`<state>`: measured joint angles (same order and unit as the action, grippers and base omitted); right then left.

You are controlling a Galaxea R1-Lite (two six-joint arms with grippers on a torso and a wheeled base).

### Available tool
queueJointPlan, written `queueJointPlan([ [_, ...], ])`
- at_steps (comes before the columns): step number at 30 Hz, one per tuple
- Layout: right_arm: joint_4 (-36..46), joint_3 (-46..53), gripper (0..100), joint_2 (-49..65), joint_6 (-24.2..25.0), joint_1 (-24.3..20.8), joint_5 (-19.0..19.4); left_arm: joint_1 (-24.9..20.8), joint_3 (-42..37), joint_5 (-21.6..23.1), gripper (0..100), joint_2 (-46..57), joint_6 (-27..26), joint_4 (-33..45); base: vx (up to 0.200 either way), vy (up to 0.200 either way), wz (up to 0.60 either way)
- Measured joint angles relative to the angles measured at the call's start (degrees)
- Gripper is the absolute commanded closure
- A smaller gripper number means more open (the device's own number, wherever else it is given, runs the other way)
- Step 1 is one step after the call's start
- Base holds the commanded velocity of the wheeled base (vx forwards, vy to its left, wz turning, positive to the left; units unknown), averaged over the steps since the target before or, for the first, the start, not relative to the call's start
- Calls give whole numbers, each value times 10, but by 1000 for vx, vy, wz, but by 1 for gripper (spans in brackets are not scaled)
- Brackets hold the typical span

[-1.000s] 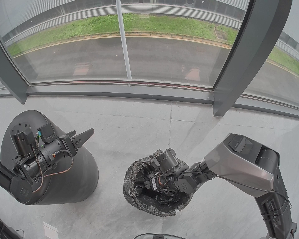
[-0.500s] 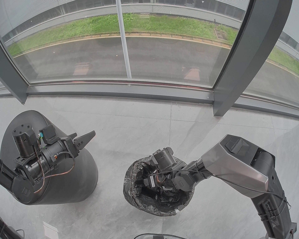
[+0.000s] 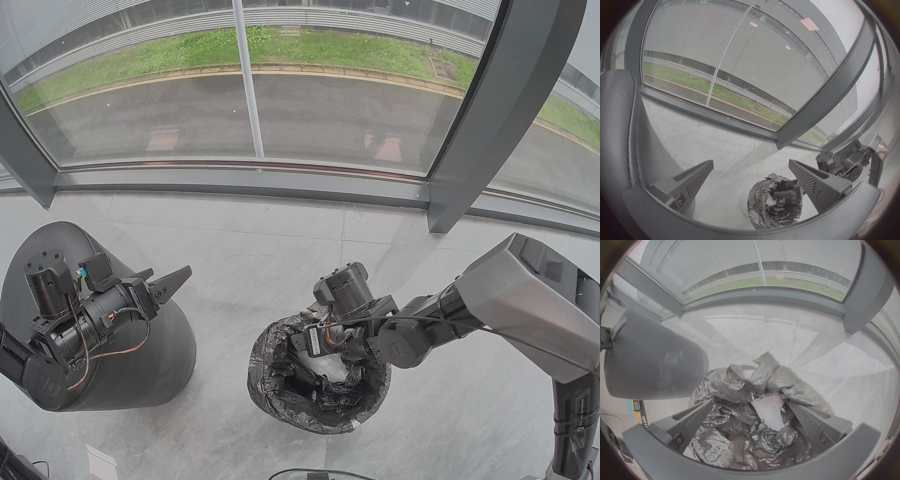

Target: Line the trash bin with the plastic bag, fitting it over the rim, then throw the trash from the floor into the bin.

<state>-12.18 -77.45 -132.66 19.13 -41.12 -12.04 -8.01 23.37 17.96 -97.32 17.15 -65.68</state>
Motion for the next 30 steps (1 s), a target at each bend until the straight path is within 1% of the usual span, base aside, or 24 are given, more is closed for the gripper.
queueJointPlan([
  [6,-2,40,0,58,0,2,-10,-4,-12,-2,0,6,-31,-13,0,0,0],
  [9,-3,66,0,91,0,6,-18,-5,-15,-13,0,7,-31,-22,0,0,0],
  [14,-4,124,0,151,0,18,-42,-6,-15,-29,0,7,-31,-30,0,0,0],
  [18,-6,178,0,206,-2,27,-53,-8,-15,-32,0,7,-31,-33,0,0,0],
  [25,-34,291,0,319,-4,36,-71,-11,-16,-35,0,8,-32,-35,0,0,0],
  [30,-49,360,0,408,-4,41,-105,-12,-18,-36,0,10,-33,-36,0,0,0],
])
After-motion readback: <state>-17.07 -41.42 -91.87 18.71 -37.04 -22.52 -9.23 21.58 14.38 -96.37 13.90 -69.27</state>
